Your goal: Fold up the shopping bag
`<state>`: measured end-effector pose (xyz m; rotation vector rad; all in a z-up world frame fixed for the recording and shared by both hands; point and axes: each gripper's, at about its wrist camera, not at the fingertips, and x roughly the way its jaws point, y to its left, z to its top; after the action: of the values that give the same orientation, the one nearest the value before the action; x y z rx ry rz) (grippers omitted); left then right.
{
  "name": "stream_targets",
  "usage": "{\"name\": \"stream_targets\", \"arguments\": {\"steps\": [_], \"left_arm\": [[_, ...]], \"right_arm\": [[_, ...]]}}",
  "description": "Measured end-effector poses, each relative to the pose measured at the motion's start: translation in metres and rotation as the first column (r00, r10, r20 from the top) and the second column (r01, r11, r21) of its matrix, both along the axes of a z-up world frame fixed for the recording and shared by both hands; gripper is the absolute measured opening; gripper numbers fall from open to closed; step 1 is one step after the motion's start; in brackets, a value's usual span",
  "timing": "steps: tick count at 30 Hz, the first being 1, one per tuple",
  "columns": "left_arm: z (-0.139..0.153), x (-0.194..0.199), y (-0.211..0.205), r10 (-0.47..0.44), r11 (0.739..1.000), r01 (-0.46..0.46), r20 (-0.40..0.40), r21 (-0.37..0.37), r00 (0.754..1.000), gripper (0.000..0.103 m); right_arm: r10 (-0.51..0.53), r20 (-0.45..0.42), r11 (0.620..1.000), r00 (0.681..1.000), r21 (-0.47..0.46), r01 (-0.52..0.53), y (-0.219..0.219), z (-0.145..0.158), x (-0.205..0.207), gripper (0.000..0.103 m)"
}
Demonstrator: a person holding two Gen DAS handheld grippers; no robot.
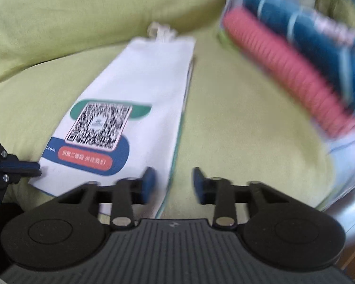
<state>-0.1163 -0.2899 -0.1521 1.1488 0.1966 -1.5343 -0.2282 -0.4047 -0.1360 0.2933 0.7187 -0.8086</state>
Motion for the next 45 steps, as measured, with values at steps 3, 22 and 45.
{"name": "stream_targets", "arguments": {"steps": [3,22,45], "left_arm": [[-0.011,-0.010,0.004,0.031,0.999,-0.030,0.052,-0.021,0.998,0.000],[0.086,-0.002,0.036,0.431,0.894,-0.447,-0.283,0.011,0.857,0.005],[0.081,-0.002,0.011,0.590,0.805,-0.577,-0.279,0.133,0.758,0.050]], "right_arm": [[0.091,-0.066,0.988,0.994,-0.116,-0.098,0.029,-0.005,0.003,0.006],[-0.057,0.242,0.998,0.969,0.036,0.050,0.068,0.040,-0.075,0.015],[-0.116,0.318,0.990,0.941,0.117,0.082,0.049,0.053,-0.090,0.041]]}}
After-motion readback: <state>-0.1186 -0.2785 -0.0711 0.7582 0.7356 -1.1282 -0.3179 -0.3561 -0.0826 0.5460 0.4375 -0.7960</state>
